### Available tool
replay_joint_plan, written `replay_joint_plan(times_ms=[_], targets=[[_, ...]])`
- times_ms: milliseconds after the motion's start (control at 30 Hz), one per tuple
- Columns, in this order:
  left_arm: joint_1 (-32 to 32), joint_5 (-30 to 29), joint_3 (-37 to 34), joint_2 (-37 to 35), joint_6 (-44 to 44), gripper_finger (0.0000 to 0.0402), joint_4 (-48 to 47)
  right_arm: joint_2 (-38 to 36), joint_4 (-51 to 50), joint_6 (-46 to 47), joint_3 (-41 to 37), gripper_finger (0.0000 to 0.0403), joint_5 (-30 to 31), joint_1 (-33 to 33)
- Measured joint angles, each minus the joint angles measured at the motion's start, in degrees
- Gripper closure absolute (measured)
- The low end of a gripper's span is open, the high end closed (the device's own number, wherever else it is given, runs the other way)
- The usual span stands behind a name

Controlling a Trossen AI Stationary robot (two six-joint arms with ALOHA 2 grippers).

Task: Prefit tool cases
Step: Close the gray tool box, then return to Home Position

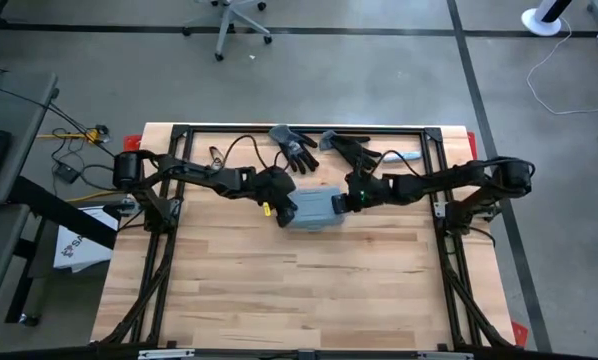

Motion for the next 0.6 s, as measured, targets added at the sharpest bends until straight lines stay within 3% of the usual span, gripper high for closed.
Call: replay_joint_plan(times_ms=[167,367,467,600], targets=[[-0.81,1.07,-1.2,-3.02,-2.98,0.0401,0.78,-1.53,-0.28,2.41,-0.16,0.0403,1.59,3.38],[-0.75,0.77,-2.9,-17.95,-4.23,0.0401,-2.45,-11.26,2.06,0.72,-0.67,0.0403,3.12,5.26],[-0.22,0.37,-8.88,-26.7,-8.65,0.0401,-2.14,-17.84,8.44,1.13,-5.19,0.0403,3.05,5.45],[1.19,0.54,-18.03,-38.69,-16.85,0.0401,3.7,-26.06,24.73,6.09,-15.65,0.0403,3.88,5.35]])
